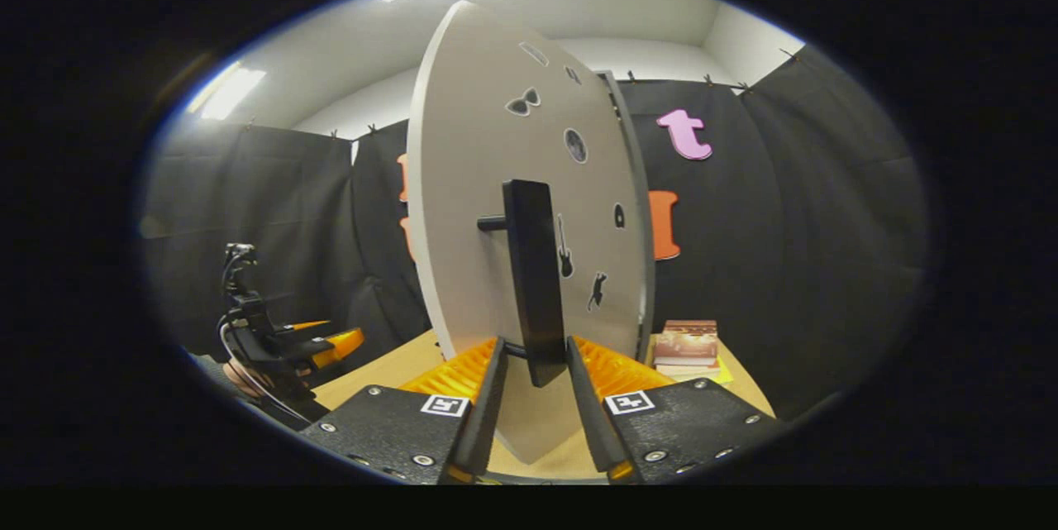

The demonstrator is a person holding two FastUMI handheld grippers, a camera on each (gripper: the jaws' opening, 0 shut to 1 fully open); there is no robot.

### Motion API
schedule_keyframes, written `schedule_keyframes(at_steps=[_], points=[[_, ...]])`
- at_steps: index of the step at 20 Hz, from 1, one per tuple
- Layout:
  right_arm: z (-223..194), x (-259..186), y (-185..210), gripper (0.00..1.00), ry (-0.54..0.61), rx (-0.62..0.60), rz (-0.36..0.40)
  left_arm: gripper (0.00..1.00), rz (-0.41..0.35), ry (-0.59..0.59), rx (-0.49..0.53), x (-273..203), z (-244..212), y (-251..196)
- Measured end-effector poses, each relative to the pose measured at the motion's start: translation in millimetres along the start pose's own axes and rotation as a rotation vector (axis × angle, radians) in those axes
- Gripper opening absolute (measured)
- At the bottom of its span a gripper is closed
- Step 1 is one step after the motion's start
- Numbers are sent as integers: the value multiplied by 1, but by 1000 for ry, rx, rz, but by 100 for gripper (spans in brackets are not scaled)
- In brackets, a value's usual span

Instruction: Open the cabinet door with the right hand, grasp the bottle in the cabinet with the left hand and place it on the coaster, then close the cabinet door with the right hand.

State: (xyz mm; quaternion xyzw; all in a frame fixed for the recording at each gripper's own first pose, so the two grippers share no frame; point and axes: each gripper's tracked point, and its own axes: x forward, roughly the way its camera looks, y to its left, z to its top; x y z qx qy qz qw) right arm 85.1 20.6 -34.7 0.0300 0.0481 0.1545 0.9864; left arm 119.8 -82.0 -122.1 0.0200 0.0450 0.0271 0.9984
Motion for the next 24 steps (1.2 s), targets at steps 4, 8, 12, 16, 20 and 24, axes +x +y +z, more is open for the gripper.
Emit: schedule_keyframes(at_steps=[4,8,12,16,20,24], points=[[-4,34,22,55,-25,-5,42,91,24,-9,-23,13,9,22],[-5,89,64,65,-38,-17,72,91,41,-19,-28,28,16,43],[-4,144,93,70,-45,-57,67,91,49,-29,-45,46,22,59],[-6,193,105,73,-52,-37,57,91,45,-32,-72,63,25,69],[-7,229,106,77,-66,-38,27,90,33,-40,-80,83,24,74],[-10,243,99,79,-75,-62,-38,92,13,-44,-85,99,22,71]])
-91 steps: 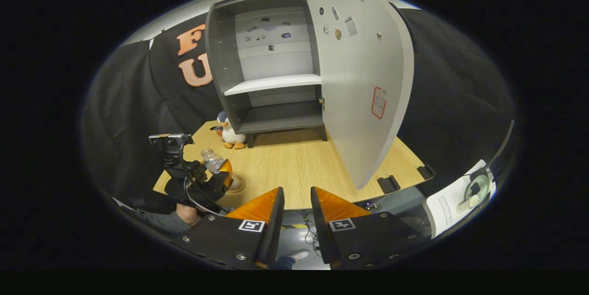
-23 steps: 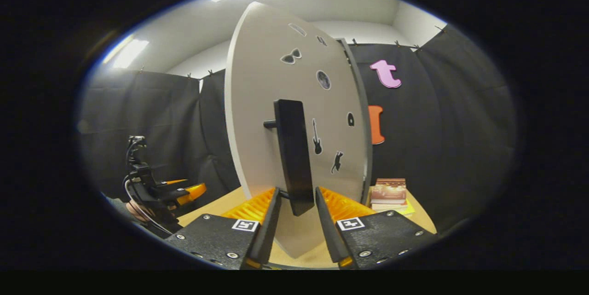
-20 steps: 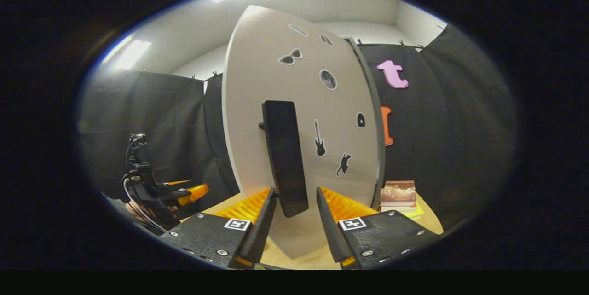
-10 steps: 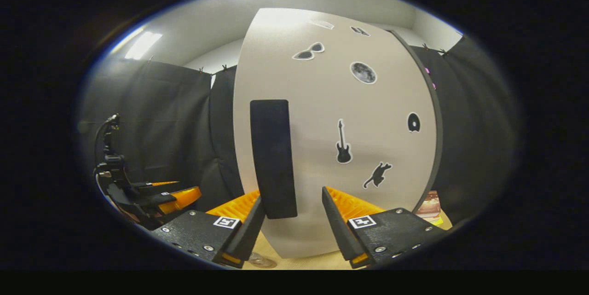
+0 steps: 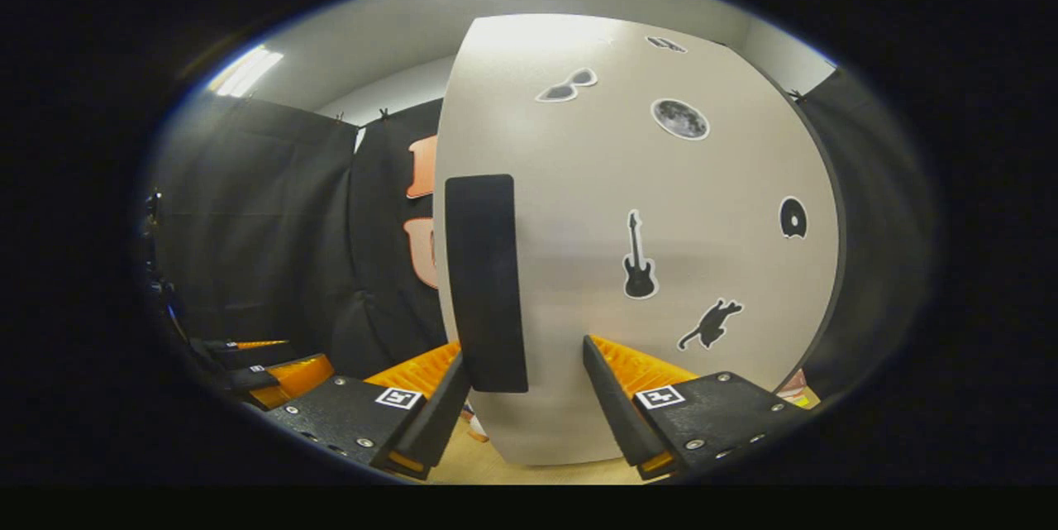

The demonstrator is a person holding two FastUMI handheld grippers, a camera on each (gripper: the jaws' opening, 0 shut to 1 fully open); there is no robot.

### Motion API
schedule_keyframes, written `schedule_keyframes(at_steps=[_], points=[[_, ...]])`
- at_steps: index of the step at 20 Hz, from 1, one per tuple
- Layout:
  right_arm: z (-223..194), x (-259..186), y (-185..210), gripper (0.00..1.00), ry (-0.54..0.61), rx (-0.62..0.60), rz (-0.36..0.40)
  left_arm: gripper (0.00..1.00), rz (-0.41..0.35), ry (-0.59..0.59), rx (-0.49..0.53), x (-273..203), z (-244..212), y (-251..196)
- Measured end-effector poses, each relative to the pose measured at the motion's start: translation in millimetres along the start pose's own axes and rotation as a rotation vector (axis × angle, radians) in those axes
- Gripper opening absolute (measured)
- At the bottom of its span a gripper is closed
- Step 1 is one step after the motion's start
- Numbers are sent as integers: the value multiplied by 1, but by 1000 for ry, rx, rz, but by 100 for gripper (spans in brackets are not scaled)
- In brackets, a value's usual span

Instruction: Open the cabinet door with the right hand, grasp the bottle in the cabinet with the left hand and place it on the coaster, then close the cabinet door with the right hand.

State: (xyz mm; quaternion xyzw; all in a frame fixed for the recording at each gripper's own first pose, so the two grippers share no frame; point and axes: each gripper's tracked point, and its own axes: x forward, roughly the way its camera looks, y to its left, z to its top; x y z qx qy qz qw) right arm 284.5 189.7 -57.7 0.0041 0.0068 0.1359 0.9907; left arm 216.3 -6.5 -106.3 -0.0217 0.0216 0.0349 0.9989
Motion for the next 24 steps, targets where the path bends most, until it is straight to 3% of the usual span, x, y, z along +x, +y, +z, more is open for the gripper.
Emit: schedule_keyframes(at_steps=[2,3,4,6,17,22,24], points=[[-2,6,-1,80,-3,2,-29,90,-17,0,-4,5,-3,-5],[-3,12,-4,81,-4,2,-44,94,-25,4,-6,9,-6,-7],[-5,17,-9,81,-6,0,-56,90,-28,7,-11,12,-7,-8],[-6,28,-11,81,-14,-1,-72,94,-34,19,-26,18,-12,-6],[-11,41,-14,82,-2,6,-88,94,-29,38,-48,18,-14,-2],[-17,3,-5,83,33,17,-42,94,-40,20,-56,1,1,-17],[-24,-24,-15,83,49,6,-63,95,-53,17,-54,-10,7,-30]])
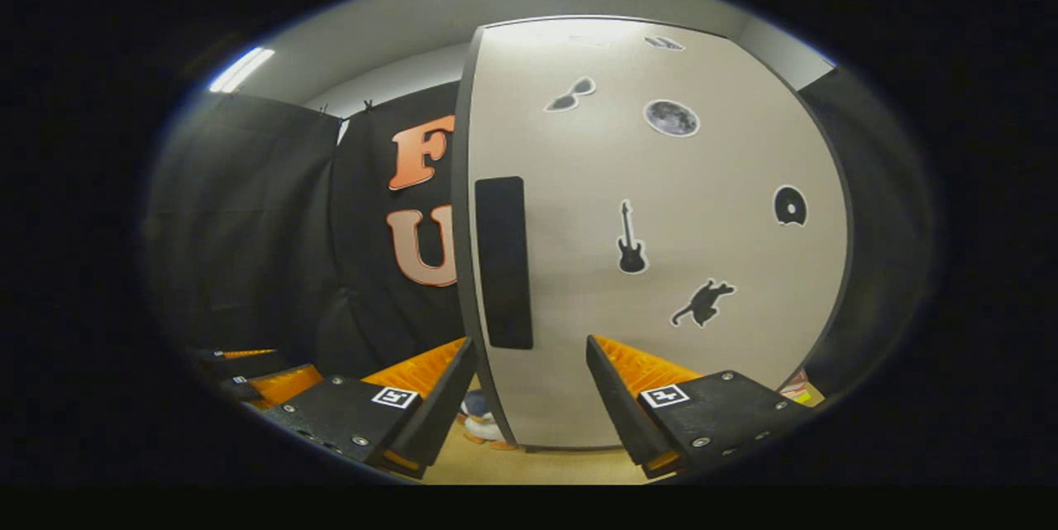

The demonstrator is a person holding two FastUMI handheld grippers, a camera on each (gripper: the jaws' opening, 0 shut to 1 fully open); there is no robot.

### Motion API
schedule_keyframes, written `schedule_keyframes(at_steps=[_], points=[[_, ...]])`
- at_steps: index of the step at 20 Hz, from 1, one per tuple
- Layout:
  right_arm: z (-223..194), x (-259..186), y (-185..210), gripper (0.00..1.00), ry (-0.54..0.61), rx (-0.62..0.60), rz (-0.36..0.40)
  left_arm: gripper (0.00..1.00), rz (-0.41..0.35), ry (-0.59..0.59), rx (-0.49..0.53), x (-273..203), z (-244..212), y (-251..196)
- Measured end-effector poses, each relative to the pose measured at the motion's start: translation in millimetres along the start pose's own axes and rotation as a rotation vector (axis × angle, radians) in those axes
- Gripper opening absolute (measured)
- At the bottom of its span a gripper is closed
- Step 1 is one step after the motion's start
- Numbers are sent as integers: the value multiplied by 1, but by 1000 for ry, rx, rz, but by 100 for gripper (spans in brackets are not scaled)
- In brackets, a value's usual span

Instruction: Open the cabinet door with the right hand, grasp the bottle in the cabinet with the left hand and place it on the coaster, then close the cabinet door with the right hand.

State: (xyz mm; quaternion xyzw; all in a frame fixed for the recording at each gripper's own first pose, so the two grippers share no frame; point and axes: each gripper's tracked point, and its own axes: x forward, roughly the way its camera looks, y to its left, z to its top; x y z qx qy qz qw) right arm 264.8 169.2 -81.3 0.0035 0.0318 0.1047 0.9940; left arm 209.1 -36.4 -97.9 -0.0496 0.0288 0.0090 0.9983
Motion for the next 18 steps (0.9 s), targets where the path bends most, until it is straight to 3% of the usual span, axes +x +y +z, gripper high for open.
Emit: schedule_keyframes(at_steps=[4,6,11,18], points=[[-6,-64,-35,83,20,6,-66,99,-21,-13,27,-24,13,-27],[-9,-99,-56,82,29,-8,-111,89,-32,-15,38,-39,17,-41],[-3,-176,-92,83,3,-9,-185,89,-45,-35,52,-86,33,-71],[26,-253,-104,83,-63,-33,-201,89,-54,-62,81,-152,53,-100]])
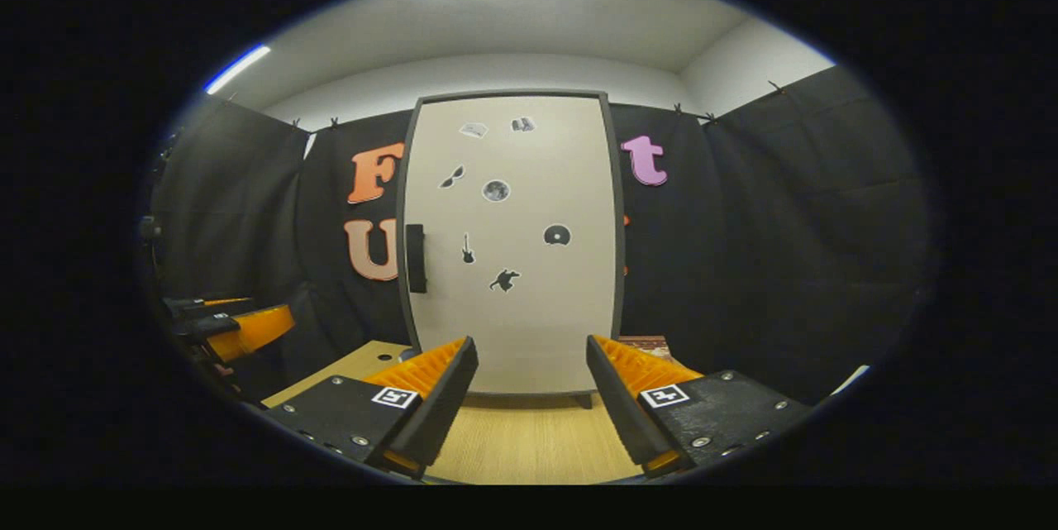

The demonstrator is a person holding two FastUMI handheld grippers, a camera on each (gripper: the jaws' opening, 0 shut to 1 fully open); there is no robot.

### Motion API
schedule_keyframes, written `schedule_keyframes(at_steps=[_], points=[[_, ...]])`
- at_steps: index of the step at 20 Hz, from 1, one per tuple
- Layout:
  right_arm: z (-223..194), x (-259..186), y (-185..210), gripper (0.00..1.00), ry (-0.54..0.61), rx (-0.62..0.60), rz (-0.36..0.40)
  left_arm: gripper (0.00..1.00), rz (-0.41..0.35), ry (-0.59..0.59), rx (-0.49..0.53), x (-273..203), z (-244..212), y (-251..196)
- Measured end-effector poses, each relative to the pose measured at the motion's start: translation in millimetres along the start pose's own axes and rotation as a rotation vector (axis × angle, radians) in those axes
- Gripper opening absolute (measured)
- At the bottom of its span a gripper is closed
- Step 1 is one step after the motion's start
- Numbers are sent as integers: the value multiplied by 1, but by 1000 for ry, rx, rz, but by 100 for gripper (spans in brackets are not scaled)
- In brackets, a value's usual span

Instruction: Open the cabinet door with the right hand, grasp the bottle in the cabinet with the left hand and place it on the coaster, then close the cabinet door with the right hand.

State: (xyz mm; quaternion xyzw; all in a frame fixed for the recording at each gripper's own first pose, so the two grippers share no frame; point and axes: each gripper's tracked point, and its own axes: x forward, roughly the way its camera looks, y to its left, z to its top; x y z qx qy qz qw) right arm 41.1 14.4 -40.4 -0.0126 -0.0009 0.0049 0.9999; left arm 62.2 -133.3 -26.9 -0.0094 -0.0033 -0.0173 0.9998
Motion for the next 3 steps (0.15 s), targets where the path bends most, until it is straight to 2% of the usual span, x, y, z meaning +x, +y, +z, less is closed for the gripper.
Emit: schedule_keyframes(at_steps=[2,3], points=[[6,-13,-1,83,-9,-9,7,99,3,-4,2,-14,3,-5],[8,-17,-1,83,-14,-11,9,94,5,-5,3,-19,5,-6]])
